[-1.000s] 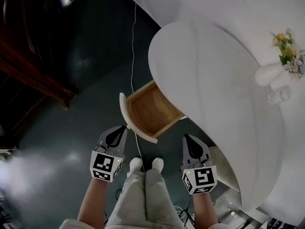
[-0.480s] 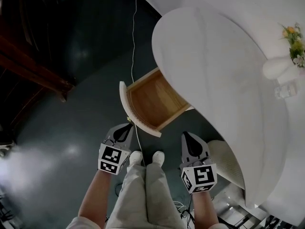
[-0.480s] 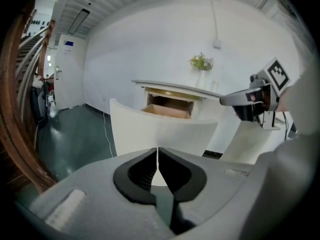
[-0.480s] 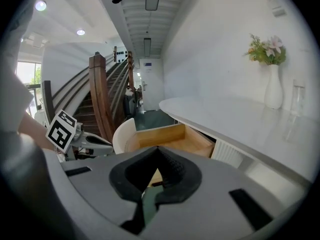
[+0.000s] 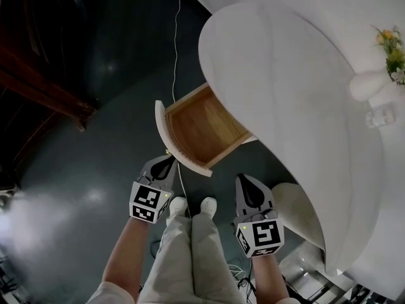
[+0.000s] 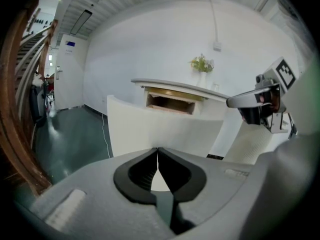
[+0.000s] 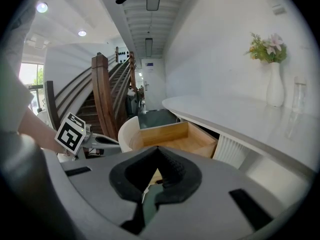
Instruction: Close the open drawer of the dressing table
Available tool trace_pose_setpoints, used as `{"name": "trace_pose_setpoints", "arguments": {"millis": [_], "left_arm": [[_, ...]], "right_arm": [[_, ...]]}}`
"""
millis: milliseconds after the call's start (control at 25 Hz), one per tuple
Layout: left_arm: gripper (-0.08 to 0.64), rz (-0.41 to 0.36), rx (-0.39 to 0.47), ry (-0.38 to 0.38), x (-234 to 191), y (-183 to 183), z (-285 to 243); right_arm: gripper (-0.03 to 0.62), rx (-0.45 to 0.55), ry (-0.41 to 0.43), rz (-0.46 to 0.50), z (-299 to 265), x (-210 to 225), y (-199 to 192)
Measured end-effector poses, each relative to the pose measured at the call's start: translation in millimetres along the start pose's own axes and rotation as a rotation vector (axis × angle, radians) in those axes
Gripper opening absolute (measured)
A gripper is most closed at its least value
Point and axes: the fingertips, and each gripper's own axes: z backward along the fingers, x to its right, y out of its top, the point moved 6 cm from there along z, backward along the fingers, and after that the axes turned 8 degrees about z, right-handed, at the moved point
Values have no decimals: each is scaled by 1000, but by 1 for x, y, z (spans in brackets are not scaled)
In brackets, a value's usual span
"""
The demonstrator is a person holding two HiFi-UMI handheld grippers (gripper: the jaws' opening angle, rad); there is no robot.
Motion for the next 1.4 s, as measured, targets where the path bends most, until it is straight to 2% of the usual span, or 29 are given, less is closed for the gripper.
{"name": "trace_pose_setpoints", "arguments": {"millis": [560, 1240, 1400], "left_arm": [[18, -29, 0, -45, 3, 10, -18], [18, -52, -1, -88, 23, 33, -67], [18, -77, 0, -101, 27, 39, -78]], "right_arm": [[-3, 28, -71, -12, 4, 10, 13], [-3, 68, -156, -49, 17, 42, 19], [-3, 77, -172, -55, 20, 45, 19]]}}
